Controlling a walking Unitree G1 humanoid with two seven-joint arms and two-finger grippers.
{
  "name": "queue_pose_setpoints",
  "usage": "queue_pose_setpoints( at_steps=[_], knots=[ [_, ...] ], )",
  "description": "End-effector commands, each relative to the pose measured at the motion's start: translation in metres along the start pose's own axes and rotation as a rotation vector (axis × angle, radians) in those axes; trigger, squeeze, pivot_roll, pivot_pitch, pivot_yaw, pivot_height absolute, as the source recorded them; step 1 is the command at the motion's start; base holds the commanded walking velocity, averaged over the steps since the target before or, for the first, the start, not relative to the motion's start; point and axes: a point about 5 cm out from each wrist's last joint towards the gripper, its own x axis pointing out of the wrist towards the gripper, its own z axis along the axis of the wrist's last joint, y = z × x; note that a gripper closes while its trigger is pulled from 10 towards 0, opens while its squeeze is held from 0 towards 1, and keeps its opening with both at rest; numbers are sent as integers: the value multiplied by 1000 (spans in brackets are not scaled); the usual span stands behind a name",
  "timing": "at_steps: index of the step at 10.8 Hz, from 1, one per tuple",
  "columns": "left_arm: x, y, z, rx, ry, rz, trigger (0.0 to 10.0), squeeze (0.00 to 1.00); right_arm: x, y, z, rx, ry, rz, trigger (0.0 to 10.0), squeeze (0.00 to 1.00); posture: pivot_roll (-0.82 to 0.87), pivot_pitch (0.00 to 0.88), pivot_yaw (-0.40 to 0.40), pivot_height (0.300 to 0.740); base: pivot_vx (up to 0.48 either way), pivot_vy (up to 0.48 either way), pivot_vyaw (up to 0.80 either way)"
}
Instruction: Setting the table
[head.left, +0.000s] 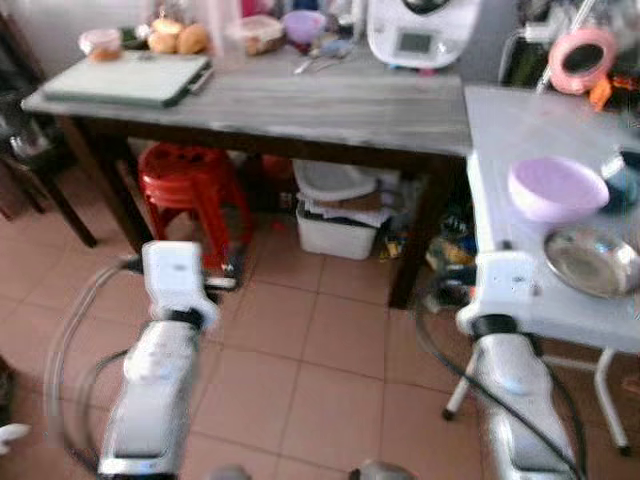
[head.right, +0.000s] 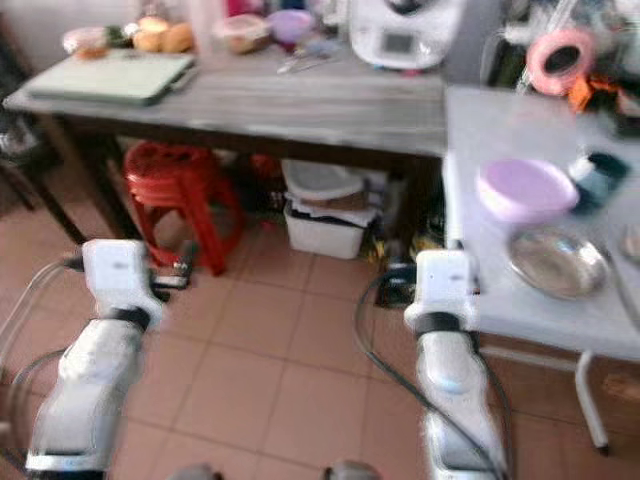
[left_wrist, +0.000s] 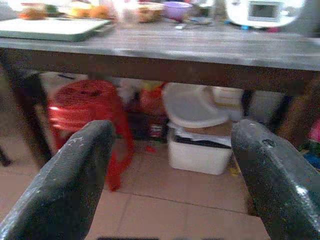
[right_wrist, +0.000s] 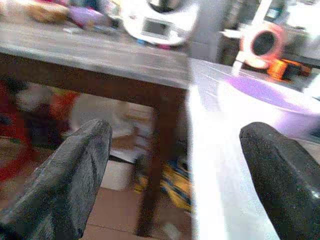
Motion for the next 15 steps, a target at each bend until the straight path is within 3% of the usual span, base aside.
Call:
queue_pose_setpoints(
  at_steps=[1,5,6,7,8,9,10,11,12,15],
  knots=[
    [1,4,3,19,-13,3,10000,0,3,-2,4,-17,-11,-15,10000,0,32,0,11,740,0,-480,0],
    [-2,-3,-1,45,17,-109,10000,0,14,-8,6,-52,-15,-34,10000,0,39,0,-6,740,0,-440,0],
    [2,-7,2,57,8,-150,10000,0,19,-12,8,-49,-15,-61,10000,0,43,0,-9,740,0,-416,0],
    [6,-13,6,71,-8,-177,10000,0,21,-12,7,-129,-12,-94,10000,0,44,0,-15,740,0,-311,0],
    [8,-14,8,45,-37,-191,10000,0,20,-10,5,-116,-5,-85,10000,0,45,0,-25,740,0,0,0],
    [7,-14,7,60,-15,-186,10000,0,19,-9,5,-112,-13,-82,10000,0,45,7,-25,740,0,0,0],
    [6,-14,0,96,68,-159,10000,0,19,-9,6,-118,-37,-78,10000,0,48,11,-28,740,0,0,0],
    [1,-22,-2,87,97,-276,10000,0,18,-4,3,-10,25,-15,10000,0,50,16,-28,740,0,0,0],
    [-2,-25,3,79,22,-366,10000,0,18,0,7,10,-11,-12,10000,0,46,18,-20,740,0,0,0],
    [-1,-30,4,17,28,-292,10000,0,14,8,11,99,-18,-6,10000,0,34,41,26,740,0,0,-267]
  ],
)
